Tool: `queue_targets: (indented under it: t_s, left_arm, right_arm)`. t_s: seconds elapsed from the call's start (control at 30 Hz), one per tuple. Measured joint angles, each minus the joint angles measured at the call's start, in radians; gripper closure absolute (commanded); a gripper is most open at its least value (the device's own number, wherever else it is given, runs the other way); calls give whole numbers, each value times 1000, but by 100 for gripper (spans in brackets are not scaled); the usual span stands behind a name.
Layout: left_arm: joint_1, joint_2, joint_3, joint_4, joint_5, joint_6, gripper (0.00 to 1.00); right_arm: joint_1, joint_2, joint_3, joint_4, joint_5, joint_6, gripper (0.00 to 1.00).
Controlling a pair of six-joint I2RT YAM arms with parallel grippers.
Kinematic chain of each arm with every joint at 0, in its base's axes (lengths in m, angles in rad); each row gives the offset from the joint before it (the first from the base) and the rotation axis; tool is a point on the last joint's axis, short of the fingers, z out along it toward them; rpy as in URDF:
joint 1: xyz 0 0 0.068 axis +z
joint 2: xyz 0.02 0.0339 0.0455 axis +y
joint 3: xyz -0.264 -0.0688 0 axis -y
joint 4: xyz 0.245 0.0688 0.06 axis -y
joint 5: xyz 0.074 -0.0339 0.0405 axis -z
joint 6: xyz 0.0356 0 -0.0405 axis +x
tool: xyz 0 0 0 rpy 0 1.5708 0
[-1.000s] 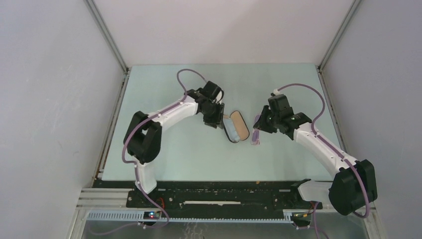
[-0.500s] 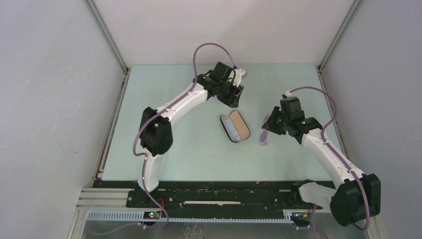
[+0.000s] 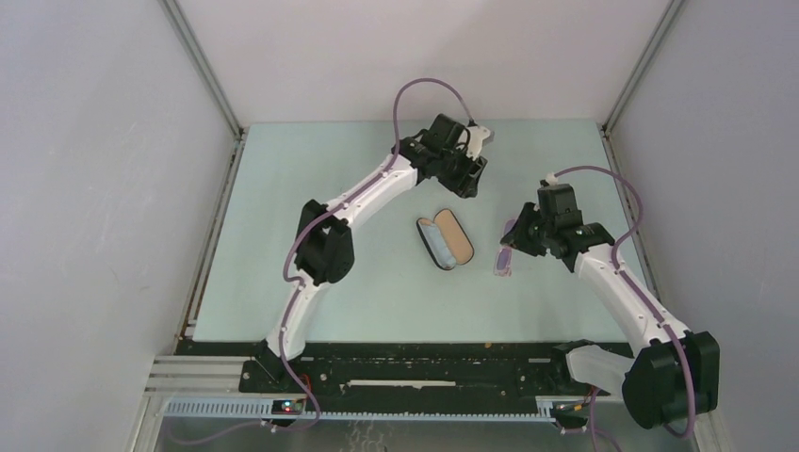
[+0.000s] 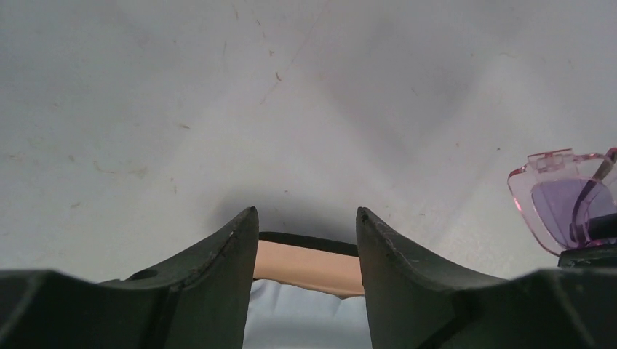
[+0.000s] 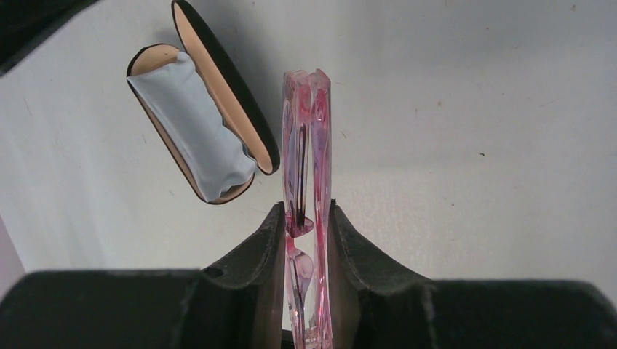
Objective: Organize the sunglasses
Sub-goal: Adjust the sunglasses case at the center of the board.
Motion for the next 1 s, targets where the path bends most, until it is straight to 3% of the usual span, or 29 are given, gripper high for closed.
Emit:
queue_targets:
  t_s: [0.17, 0.37, 0.5, 0.73, 1.0]
  left_arm:
    - [-4, 11, -56, 25, 34, 12, 43]
    - [-43, -191, -513, 227, 32, 211, 44]
    - [-77, -297, -677, 349, 35, 385, 44]
    - [-100, -332, -723, 504, 2, 646, 41]
    - [-98, -331, -761, 574, -13, 869, 34]
  right_arm:
    - [-30, -3, -11, 0, -11, -10, 70]
    - [-60, -5, -32, -3, -30, -19, 70]
    - [-65, -6, -35, -3, -43, -21, 70]
    - [-79, -34, -44, -10, -62, -25, 70]
    - [-117, -119, -71, -52, -82, -41, 70]
